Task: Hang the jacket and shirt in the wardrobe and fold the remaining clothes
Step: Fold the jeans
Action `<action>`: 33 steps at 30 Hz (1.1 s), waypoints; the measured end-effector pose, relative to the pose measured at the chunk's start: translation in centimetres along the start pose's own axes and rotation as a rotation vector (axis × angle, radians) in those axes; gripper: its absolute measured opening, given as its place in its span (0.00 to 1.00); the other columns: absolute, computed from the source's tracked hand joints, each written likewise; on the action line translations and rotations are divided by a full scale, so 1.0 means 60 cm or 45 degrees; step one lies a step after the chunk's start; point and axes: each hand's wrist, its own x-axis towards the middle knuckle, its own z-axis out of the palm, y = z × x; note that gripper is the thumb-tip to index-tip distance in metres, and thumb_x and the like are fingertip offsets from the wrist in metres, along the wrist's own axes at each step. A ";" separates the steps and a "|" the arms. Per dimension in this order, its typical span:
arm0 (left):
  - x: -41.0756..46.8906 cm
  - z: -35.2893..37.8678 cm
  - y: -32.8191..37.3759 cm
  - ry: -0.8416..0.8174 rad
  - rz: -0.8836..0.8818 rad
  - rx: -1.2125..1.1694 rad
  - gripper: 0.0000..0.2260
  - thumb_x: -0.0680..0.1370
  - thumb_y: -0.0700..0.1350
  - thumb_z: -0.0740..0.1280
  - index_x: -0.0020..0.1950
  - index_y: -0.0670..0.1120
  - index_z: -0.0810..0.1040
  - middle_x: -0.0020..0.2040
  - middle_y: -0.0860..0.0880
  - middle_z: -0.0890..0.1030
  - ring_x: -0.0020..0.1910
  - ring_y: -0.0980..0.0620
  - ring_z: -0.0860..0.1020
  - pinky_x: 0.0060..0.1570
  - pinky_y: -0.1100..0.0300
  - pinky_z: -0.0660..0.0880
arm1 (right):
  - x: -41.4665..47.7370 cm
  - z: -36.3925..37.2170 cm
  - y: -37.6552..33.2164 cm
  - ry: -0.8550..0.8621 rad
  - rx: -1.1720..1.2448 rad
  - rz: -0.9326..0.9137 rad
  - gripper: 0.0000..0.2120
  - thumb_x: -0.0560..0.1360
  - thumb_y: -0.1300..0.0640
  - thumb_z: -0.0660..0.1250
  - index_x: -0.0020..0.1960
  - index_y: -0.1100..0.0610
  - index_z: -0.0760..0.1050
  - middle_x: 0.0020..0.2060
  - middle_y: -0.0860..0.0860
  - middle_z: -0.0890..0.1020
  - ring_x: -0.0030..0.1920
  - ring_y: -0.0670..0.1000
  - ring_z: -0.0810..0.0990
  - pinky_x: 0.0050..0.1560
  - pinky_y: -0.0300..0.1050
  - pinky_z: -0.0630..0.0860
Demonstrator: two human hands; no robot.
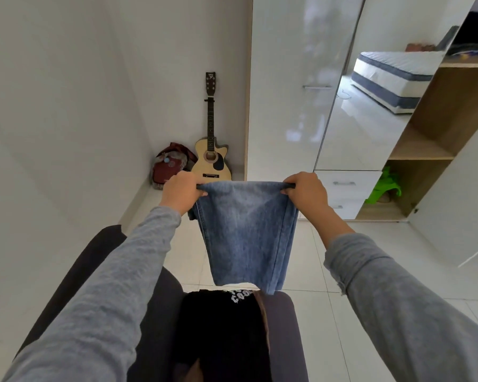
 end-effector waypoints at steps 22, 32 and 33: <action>-0.658 0.368 -0.101 -0.132 0.194 -0.263 0.13 0.68 0.45 0.58 0.30 0.46 0.81 0.29 0.52 0.80 0.26 0.53 0.77 0.33 0.64 0.70 | -0.619 0.341 0.227 -0.517 -0.208 0.190 0.14 0.78 0.56 0.58 0.59 0.49 0.78 0.56 0.49 0.82 0.56 0.52 0.78 0.53 0.43 0.74; -0.752 0.440 -0.119 -0.622 0.055 -0.216 0.08 0.58 0.35 0.66 0.26 0.48 0.72 0.25 0.53 0.75 0.24 0.53 0.73 0.26 0.67 0.64 | -0.713 0.422 0.269 -0.629 -0.143 0.334 0.11 0.80 0.54 0.60 0.56 0.53 0.79 0.53 0.50 0.81 0.53 0.51 0.79 0.54 0.42 0.76; -0.753 0.442 -0.122 -0.645 0.049 -0.209 0.09 0.58 0.34 0.67 0.27 0.48 0.73 0.25 0.53 0.75 0.24 0.53 0.74 0.26 0.67 0.65 | -0.716 0.424 0.271 -0.646 -0.132 0.344 0.11 0.80 0.54 0.60 0.56 0.52 0.79 0.54 0.49 0.81 0.53 0.50 0.79 0.54 0.41 0.76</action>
